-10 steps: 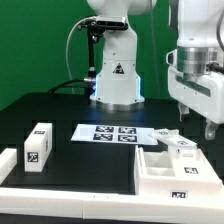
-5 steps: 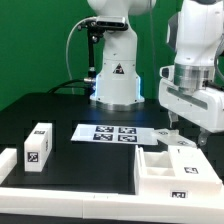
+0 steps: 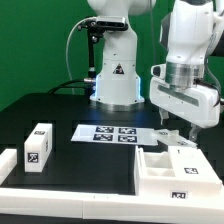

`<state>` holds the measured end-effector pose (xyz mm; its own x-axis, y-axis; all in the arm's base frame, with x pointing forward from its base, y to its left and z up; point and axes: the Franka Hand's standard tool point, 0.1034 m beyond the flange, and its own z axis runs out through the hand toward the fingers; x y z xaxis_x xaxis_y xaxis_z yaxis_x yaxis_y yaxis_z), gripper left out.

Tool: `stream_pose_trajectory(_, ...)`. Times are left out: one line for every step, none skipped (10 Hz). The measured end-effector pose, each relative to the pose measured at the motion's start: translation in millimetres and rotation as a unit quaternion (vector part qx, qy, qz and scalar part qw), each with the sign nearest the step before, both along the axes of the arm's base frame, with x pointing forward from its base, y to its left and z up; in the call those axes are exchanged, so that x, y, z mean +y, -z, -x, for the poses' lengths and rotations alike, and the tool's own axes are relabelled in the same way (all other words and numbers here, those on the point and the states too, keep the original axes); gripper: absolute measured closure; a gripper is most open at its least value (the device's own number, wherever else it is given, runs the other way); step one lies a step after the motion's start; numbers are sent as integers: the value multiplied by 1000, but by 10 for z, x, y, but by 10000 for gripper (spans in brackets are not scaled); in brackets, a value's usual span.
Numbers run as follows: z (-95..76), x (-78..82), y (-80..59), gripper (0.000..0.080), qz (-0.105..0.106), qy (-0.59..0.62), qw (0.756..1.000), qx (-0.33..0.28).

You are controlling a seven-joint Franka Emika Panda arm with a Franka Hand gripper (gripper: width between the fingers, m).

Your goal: Assemble cabinet

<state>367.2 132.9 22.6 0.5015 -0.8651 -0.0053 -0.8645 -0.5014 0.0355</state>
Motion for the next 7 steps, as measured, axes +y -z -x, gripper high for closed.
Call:
stream_pose_trajectory(36,22,70,2,6,-1,1000,1)
stream_pose_trajectory(51,61,116,2,11,-6,1000,0)
stream_pose_trajectory(36,86,120,2,13,-11,1000,-7)
stream_pose_trajectory(35,80,119,3,13,-13,1000,-7)
stream_pose_trajectory(37,80,121,101,13,-13,1000,-7)
stream_pose_trajectory(38,80,123,236,13,-13,1000,-7)
stream_pose_trajectory(40,78,125,236,13,-13,1000,-6)
